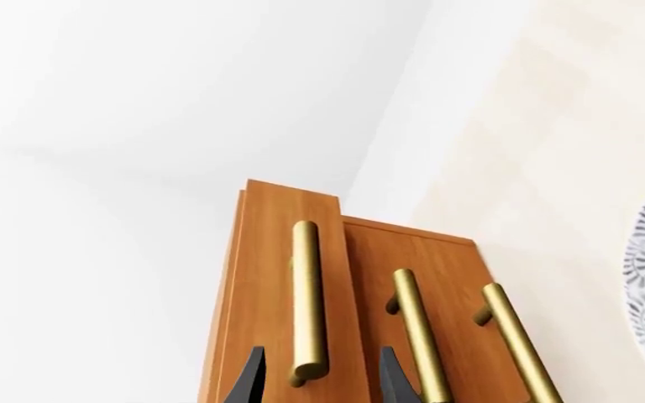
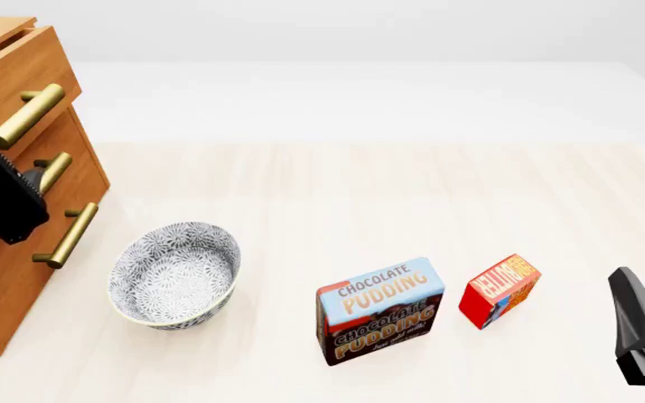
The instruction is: Put the butter at the back in the top drawer of the cabinet and close it.
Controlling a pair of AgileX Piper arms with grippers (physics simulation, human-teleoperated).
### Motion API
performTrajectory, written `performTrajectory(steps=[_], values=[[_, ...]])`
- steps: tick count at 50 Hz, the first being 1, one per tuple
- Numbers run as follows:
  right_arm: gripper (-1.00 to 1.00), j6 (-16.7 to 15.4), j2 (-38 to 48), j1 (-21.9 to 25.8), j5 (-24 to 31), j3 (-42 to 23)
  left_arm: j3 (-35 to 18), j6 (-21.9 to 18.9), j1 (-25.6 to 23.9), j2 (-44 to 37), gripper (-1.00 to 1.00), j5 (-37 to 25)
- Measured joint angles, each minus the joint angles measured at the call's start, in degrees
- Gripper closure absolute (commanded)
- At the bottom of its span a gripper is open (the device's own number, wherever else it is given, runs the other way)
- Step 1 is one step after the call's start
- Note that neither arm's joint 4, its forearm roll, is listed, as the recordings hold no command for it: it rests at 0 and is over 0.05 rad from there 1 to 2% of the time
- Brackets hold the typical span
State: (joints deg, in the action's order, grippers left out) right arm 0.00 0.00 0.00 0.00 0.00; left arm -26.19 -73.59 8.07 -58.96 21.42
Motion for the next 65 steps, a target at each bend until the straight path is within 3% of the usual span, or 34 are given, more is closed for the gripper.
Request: performTrajectory(steps=[23, 24, 65], values=[[-1.0, 0.0, 0.0, 0.0, 0.0, 0.0, -0.59, 0.04, 0.77, -3.02, -1.0, 1.79], [-1.0, 0.0, 0.0, 0.0, 0.0, 0.0, -0.6, 0.02, 0.84, -3.1, 1.0, 1.85], [-1.0, 0.0, 0.0, 0.0, 0.0, 0.0, -1.83, 1.74, 0.41, -2.46, 1.0, 1.11]])
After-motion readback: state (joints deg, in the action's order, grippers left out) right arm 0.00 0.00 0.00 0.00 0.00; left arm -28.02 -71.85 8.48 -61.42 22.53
